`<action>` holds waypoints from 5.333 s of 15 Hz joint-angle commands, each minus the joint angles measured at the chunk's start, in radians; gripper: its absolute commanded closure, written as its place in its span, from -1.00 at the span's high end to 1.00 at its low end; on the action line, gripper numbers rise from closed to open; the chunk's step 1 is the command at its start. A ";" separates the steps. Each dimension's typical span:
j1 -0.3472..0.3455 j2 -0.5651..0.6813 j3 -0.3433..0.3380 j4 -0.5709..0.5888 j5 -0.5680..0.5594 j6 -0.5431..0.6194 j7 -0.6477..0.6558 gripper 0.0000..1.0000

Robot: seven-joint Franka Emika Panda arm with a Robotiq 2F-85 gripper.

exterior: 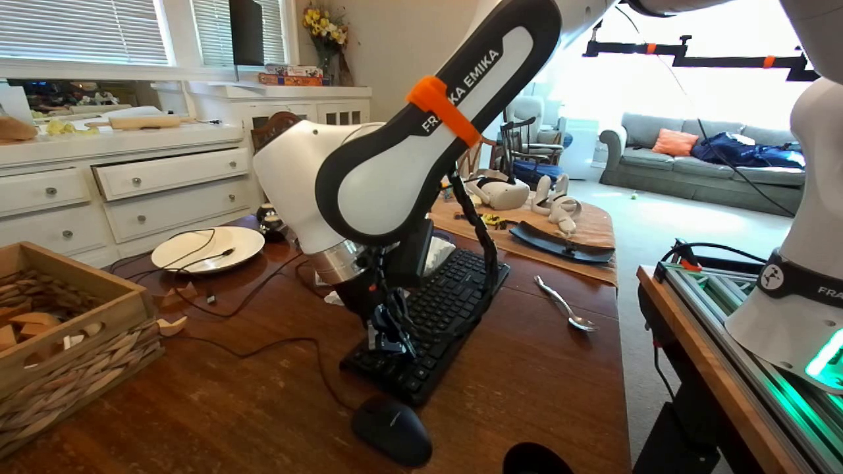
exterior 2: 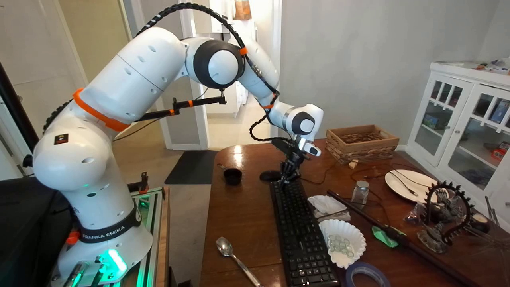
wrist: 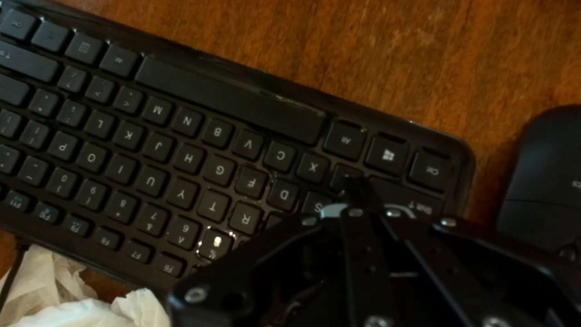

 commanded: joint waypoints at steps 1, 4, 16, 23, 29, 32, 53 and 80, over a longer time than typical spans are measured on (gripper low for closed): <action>0.002 0.006 0.003 0.018 0.010 -0.029 0.021 -1.00; 0.003 -0.002 0.003 0.010 0.011 -0.034 0.031 -1.00; 0.000 -0.032 0.007 -0.014 0.016 -0.081 0.056 -1.00; 0.001 -0.019 0.006 0.000 0.017 -0.116 0.062 -1.00; -0.005 -0.006 0.002 -0.002 0.005 -0.075 0.044 -1.00; -0.005 -0.001 0.000 -0.002 -0.001 -0.055 0.036 -1.00; 0.003 -0.014 0.008 -0.017 0.004 -0.034 0.012 -1.00; -0.009 -0.584 0.015 -0.323 -0.090 -0.004 0.181 0.99</action>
